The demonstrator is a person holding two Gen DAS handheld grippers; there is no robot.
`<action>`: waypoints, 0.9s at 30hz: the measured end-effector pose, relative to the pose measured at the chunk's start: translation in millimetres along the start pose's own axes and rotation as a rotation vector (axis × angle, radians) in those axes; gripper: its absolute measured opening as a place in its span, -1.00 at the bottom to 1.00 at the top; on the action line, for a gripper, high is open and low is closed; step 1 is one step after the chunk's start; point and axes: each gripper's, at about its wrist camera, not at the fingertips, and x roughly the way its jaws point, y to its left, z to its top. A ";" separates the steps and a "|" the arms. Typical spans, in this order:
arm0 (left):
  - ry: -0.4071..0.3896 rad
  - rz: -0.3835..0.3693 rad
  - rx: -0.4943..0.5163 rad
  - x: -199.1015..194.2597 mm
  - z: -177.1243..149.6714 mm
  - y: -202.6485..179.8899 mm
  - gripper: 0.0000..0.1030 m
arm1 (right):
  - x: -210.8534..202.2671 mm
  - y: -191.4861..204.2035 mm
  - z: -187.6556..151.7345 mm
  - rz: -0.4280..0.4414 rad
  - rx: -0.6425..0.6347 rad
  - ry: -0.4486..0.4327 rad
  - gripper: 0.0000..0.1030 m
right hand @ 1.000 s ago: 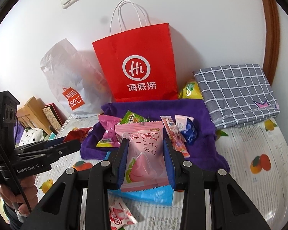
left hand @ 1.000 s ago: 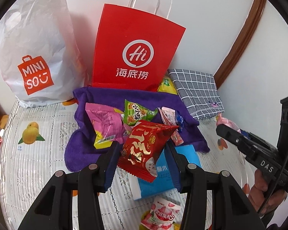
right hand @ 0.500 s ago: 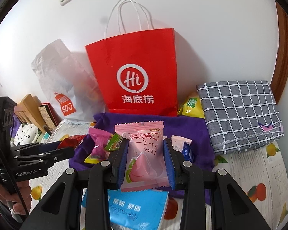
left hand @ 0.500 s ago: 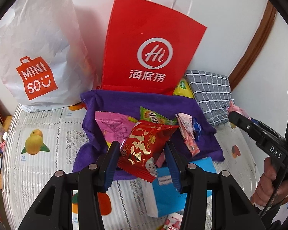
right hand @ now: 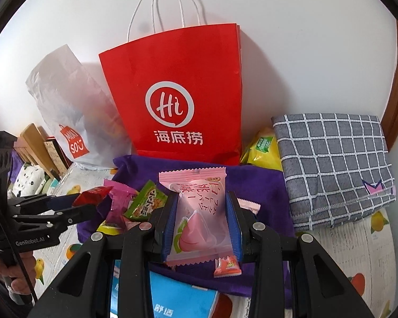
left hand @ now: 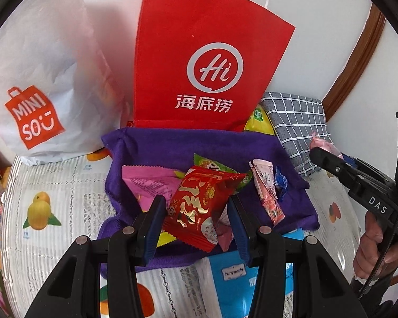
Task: Organize snacks
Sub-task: 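Open the right tool on the towel while the left tool releases the red packet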
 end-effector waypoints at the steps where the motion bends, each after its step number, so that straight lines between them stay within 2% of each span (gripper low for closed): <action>1: 0.000 0.002 0.003 1.8 1.1 -1.3 -0.11 | 2.5 -1.1 0.4 0.003 0.002 0.002 -0.32; 16: 0.028 0.021 0.004 37.4 17.7 -0.5 -0.11 | 42.1 -20.8 -5.6 0.010 0.024 0.109 -0.32; 27: 0.045 0.002 0.011 56.9 22.4 -8.8 -0.14 | 79.6 -11.7 -23.5 0.013 -0.015 0.211 -0.32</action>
